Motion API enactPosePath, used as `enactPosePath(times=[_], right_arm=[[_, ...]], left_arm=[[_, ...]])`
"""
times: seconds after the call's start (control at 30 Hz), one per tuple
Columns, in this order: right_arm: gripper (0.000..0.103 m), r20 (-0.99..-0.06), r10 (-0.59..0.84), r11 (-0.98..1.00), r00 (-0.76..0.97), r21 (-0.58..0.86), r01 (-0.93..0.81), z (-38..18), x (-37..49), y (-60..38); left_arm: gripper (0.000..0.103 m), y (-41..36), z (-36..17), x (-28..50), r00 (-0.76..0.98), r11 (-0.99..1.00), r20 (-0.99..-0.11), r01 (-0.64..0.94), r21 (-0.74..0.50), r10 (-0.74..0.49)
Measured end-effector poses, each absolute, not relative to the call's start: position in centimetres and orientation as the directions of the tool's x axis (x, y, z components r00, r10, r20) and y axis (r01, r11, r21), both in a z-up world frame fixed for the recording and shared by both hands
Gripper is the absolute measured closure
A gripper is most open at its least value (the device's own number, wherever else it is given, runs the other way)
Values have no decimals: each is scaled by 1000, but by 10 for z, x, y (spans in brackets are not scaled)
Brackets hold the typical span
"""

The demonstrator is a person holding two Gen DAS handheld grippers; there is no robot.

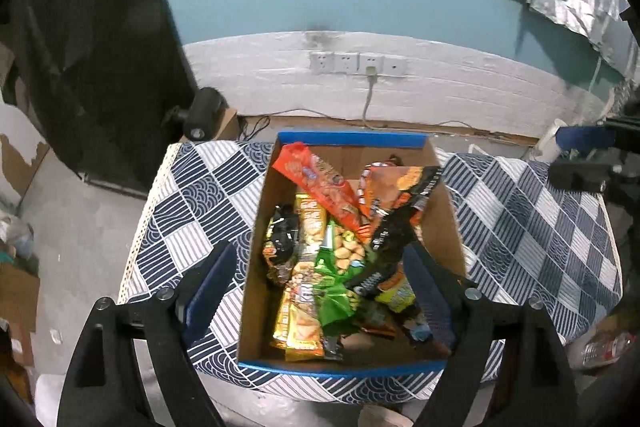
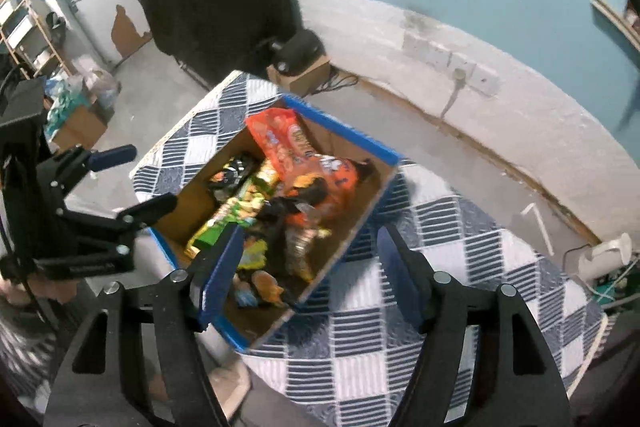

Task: Organize snacks

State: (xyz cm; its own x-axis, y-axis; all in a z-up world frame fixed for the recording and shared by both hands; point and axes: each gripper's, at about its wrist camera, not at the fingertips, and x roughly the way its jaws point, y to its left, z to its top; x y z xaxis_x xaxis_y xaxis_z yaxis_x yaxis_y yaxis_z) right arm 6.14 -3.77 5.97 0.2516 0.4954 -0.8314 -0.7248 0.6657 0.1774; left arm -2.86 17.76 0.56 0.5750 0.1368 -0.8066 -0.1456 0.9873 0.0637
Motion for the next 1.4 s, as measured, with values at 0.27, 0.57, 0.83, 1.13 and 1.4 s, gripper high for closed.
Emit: enactPosePath(times=[0.27, 0.57, 0.83, 1.13, 1.4], right_arm=[[31, -783, 512, 714, 352, 162, -681, 75, 59, -101], [29, -738, 544, 731, 400, 182, -658, 74, 50, -149], [28, -730, 544, 724, 413, 160, -671, 72, 42, -158], [25, -727, 538, 733, 427, 153, -663, 72, 42, -164], [25, -732, 535, 735, 422, 157, -659, 69, 42, -167]], left_arm=[[13, 142, 26, -36, 619, 992, -775, -90, 91, 128], [9, 113, 44, -41, 675, 993, -728, -61, 104, 118], [7, 96, 50, -42, 702, 989, -700, -42, 140, 129], [7, 90, 48, -36, 692, 993, -714, -26, 118, 103], [7, 90, 45, -34, 682, 989, -721, -38, 140, 128]])
